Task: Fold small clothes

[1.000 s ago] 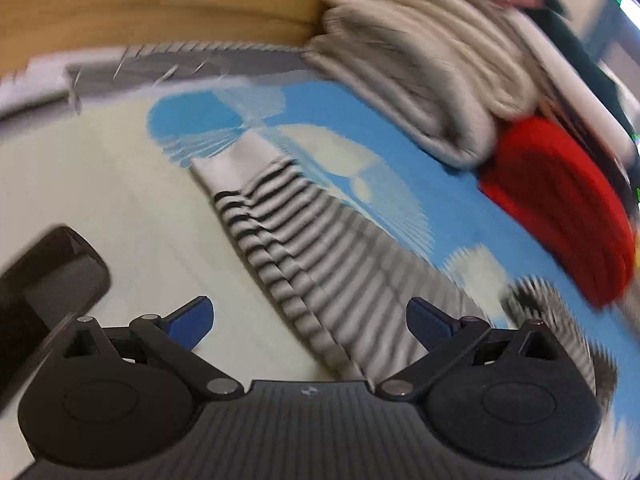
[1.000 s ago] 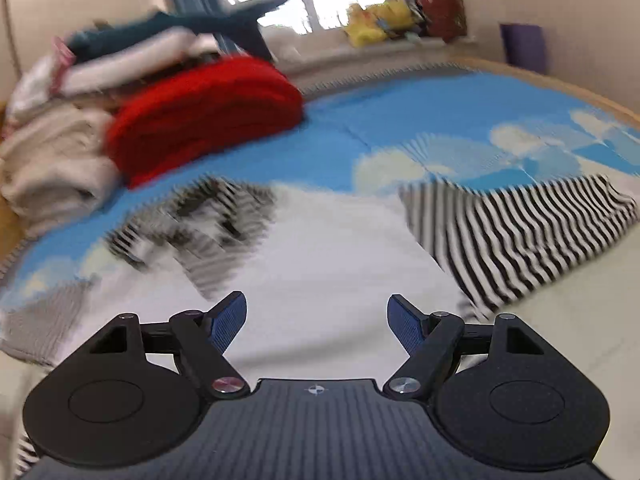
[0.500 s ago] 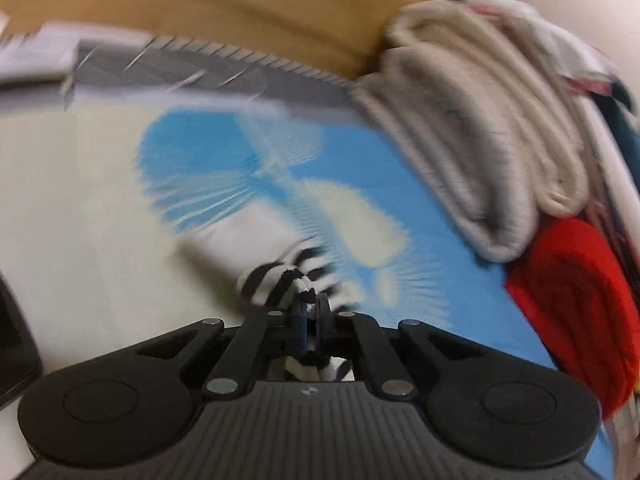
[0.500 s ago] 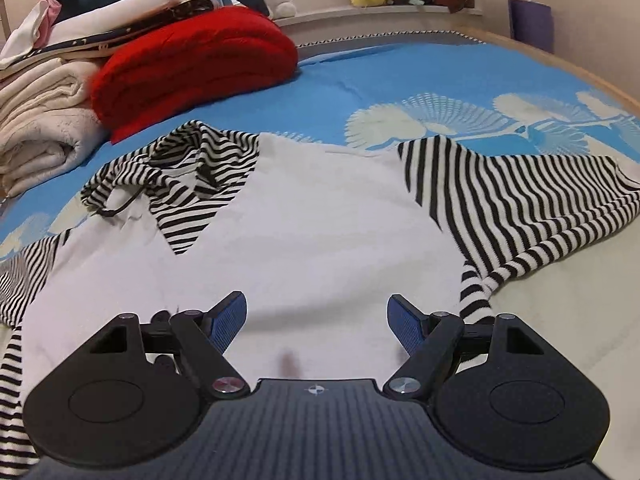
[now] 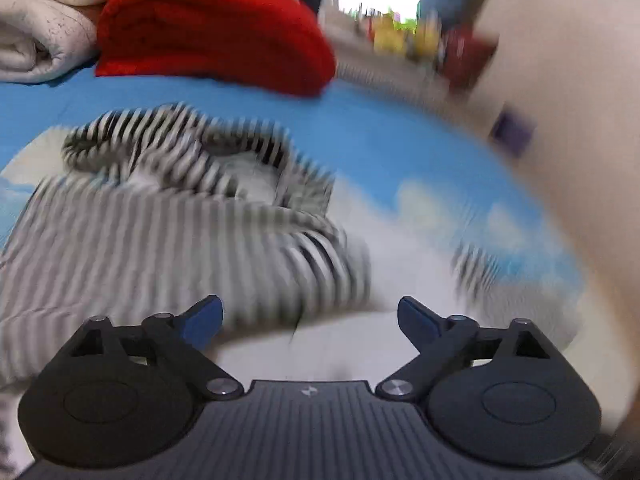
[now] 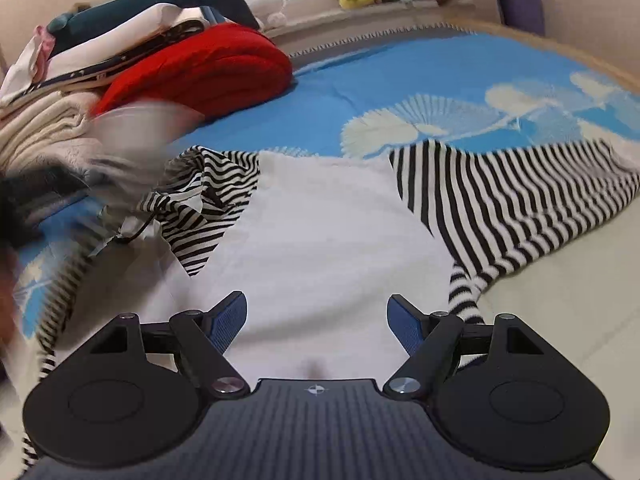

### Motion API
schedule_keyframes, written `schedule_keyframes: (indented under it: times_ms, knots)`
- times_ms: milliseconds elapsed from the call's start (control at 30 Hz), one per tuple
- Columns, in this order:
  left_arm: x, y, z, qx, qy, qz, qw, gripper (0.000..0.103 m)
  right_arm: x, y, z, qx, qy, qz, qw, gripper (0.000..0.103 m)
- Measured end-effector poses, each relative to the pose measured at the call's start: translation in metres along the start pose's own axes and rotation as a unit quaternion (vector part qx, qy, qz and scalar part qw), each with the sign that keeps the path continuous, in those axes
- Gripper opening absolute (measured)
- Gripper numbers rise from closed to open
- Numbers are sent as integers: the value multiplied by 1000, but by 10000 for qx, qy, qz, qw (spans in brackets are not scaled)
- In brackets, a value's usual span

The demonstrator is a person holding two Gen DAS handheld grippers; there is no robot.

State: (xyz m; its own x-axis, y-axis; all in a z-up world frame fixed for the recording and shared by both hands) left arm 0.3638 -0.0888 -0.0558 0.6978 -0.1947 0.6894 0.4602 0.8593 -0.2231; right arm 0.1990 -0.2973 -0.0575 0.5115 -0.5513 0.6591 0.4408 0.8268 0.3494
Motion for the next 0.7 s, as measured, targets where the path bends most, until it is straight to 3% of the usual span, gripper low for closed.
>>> schedule_keyframes:
  times_ms: [67,167,233,333,433,500,600,700]
  knots:
    - [-20,15,14,224,69,-104,9997,97,3,-6,0,95,128,-209,9997,79]
    - [-34,67,55,792,-119,553,9953,102,6,-13,1,303,247,-493,9980,79]
    - [-45,102,85,1513,-180,1120,9820,102,7,-14,-1,395,316,-654,9966,79]
    - [-54,132,107,2174,-155,1499,9644,102,5,-11,-4,470,386,-710,9956,79]
    - [-51,156,99,2324,-244,1601,9591,102,0,-8,-7,421,409,-646,9962,79]
    - [-46,163,85,2348,-20,1525,9600,102,-3,-7,-10,351,426,-630,9965,79]
    - [-32,166,73,2174,66,1262,9679,102,-6,-6,-15,294,458,-662,9963,79]
    - [-39,161,59,2467,237,1049,9631,102,-8,-4,-18,297,438,-699,9961,79]
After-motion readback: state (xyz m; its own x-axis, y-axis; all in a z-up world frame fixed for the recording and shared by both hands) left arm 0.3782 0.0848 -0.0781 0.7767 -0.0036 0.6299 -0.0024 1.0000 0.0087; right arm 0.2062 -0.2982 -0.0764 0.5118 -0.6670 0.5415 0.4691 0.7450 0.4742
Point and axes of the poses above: each gripper's, at about its wrist camera, not at the fingertips, and z roughly against the way its jaws point, y to its left, x to its top, the point moved 1 cm from there along -z, roughly the way its jaws point, and after that the axes turned 2 degrees about -z, right-handed, at the moved point
